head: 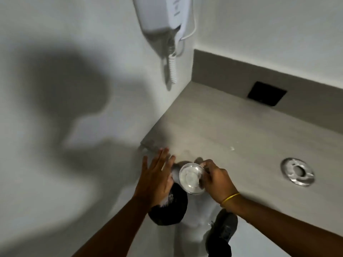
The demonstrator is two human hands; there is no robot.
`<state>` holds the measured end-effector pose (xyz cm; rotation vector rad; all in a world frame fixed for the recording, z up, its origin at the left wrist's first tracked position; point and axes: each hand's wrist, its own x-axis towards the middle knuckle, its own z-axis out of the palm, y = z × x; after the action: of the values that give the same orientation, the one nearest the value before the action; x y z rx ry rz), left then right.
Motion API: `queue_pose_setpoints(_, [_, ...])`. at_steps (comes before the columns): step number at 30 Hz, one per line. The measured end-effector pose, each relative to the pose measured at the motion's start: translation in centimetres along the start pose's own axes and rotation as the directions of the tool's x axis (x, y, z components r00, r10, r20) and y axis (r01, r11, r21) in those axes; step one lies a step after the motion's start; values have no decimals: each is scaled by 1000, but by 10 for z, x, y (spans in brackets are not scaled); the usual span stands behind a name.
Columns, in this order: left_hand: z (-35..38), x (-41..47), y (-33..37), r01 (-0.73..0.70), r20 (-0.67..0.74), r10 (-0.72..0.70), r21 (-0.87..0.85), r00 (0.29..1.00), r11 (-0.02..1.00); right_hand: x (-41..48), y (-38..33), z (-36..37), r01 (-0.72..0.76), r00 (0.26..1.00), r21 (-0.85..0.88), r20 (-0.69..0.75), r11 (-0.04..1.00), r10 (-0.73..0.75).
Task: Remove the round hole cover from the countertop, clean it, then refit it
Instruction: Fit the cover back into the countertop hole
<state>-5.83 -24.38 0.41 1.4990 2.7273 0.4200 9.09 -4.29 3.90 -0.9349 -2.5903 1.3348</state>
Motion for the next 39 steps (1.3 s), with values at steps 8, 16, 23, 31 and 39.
queue_pose_setpoints(8, [-3, 130, 97, -141, 110, 139, 8, 984, 990, 51, 25, -148, -178, 940, -60, -306, 982, 152])
queue_pose_setpoints(16, [40, 247, 183, -177, 243, 177, -18, 954, 984, 111, 105, -251, -443, 857, -148, -358, 884, 370])
queue_pose_setpoints(23, [61, 227, 185, -169, 349, 148, 29, 925, 985, 119, 108, -234, -481, 867, -224, -262, 848, 423])
queue_pose_setpoints(31, [88, 230, 181, -225, 341, 198, 38, 919, 974, 122, 126, -223, -545, 826, -160, -268, 823, 495])
queue_pose_setpoints(39, [104, 229, 176, -227, 368, 193, 53, 910, 972, 111, 128, -211, -512, 841, -123, -273, 850, 467])
